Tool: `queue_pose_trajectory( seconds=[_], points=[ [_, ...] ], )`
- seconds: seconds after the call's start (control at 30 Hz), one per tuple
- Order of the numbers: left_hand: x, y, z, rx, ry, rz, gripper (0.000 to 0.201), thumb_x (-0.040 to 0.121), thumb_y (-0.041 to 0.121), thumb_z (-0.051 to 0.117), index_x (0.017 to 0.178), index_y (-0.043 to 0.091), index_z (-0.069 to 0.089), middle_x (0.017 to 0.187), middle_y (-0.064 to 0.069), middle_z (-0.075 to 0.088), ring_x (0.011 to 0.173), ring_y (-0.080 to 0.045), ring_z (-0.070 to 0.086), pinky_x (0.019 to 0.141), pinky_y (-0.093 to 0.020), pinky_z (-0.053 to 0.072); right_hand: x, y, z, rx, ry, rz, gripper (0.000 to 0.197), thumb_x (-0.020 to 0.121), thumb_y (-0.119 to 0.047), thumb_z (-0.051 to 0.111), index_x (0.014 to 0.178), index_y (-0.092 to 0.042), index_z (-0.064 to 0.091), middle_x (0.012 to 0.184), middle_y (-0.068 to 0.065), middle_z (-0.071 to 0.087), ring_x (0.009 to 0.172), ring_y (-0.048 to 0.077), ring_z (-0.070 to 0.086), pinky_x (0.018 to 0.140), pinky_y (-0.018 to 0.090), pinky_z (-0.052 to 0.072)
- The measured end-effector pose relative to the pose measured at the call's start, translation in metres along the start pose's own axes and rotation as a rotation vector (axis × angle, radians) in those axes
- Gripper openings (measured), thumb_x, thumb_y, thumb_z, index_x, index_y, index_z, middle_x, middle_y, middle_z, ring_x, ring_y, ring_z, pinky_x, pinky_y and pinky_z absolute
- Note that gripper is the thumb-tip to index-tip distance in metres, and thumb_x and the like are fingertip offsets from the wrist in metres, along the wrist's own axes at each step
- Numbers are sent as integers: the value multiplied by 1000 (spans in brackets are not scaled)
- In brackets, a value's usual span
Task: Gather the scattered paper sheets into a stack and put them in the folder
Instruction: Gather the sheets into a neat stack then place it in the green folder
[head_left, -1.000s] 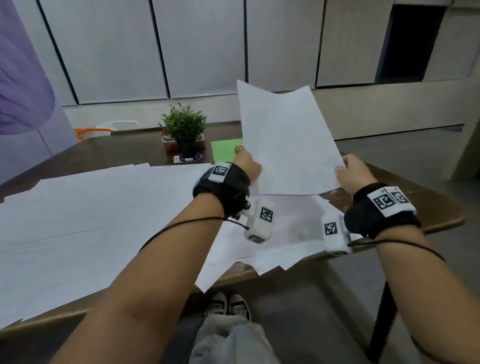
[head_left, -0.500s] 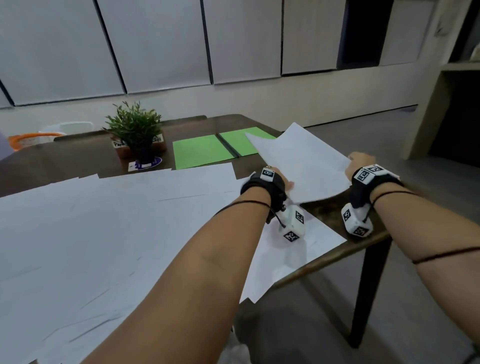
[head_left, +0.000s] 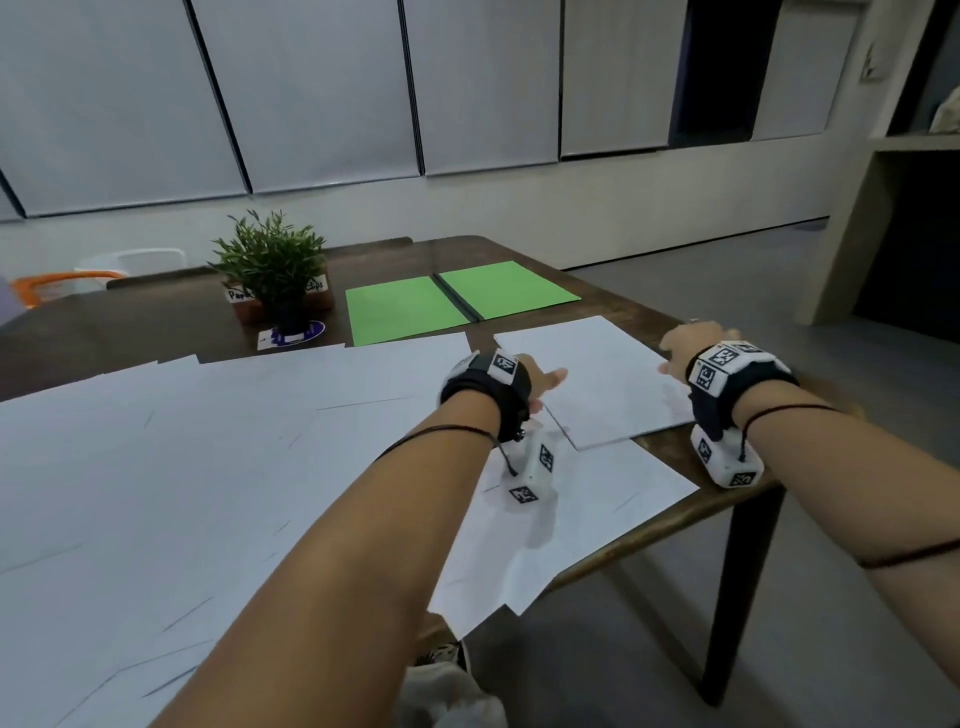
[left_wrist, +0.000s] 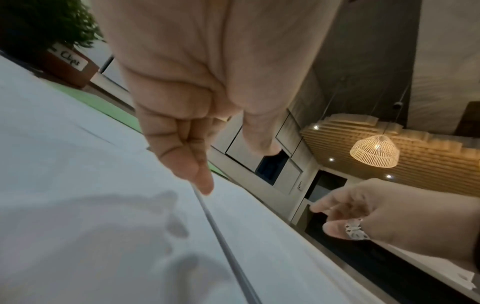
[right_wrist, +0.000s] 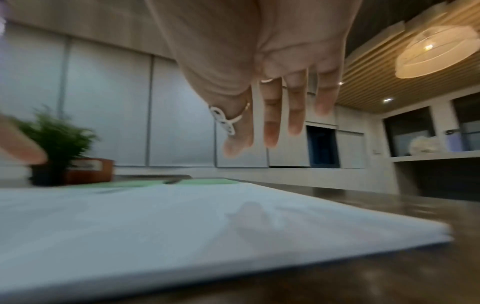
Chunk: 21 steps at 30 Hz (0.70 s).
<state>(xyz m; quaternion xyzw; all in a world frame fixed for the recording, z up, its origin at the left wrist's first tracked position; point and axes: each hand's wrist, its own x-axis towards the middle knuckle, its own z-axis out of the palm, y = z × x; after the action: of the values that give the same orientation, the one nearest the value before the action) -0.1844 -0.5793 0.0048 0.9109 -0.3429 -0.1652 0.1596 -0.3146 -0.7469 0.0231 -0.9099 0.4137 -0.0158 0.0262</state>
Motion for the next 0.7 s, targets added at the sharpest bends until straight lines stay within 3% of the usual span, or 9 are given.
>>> queue_pose_trajectory(
  seconds=[0.1,0.17,0.27,0.33,0.4,0.47,0.53,0.6,0.7],
  points=[
    [-27,-21,-10,-163,-25,-1,31,96,41,48,80,15,54,40,10,57,57,-11,55,72,-22,53,-31,-39,-5,139,-30,-222,26,84,-17,68,109,-15,66,105,6,63,103,22,58,84,24,41],
    [-56,-42,-18,-175,-46,33,28,94,30,54,113,9,55,67,4,66,59,-5,58,61,-16,52,-53,-69,-3,198,-61,-318,18,82,-16,70,100,-18,70,84,-2,60,90,17,59,74,21,41],
    [-106,-83,-38,104,13,49,49,90,33,60,133,13,47,106,-4,65,91,-13,64,84,-24,47,-87,-122,0,211,-136,-450,17,84,-19,68,101,-19,72,87,-2,60,86,13,54,74,21,41],
    [-141,-114,-49,243,28,13,58,86,34,65,137,17,44,125,-4,58,119,-19,52,97,-25,37,-107,-157,1,176,-184,-545,22,84,-20,69,106,-18,71,90,0,63,86,13,54,73,21,42],
    [-175,-145,-58,278,-18,-54,67,83,35,70,140,19,39,138,-4,48,128,-19,43,100,-25,32,-126,-189,0,116,-219,-636,32,84,-22,69,115,-16,66,92,1,63,91,16,55,70,21,42],
    [-203,-178,-61,305,-89,-125,77,79,39,72,143,24,34,149,0,34,135,-19,34,106,-28,27,-143,-217,3,-38,-265,-658,47,86,-39,63,123,-11,59,113,5,60,106,23,55,84,23,41],
    [-225,-210,-58,330,-177,-182,88,74,47,74,146,30,26,153,4,27,138,-19,30,110,-33,26,-157,-234,16,-268,-337,-618,67,83,-65,50,109,-4,60,121,8,59,108,27,56,98,32,40],
    [-242,-235,-51,348,-258,-210,101,70,57,72,148,37,13,157,4,15,138,-21,30,112,-36,27,-166,-237,32,-375,-386,-548,71,79,-77,39,90,-9,58,114,8,62,98,26,56,98,34,39],
    [-259,-256,-47,319,-296,-223,109,66,63,71,147,43,1,158,3,-5,139,-24,28,113,-38,25,-177,-229,45,-339,-389,-453,90,81,-79,28,135,-8,41,129,11,55,112,25,54,98,33,37]
  ],
)
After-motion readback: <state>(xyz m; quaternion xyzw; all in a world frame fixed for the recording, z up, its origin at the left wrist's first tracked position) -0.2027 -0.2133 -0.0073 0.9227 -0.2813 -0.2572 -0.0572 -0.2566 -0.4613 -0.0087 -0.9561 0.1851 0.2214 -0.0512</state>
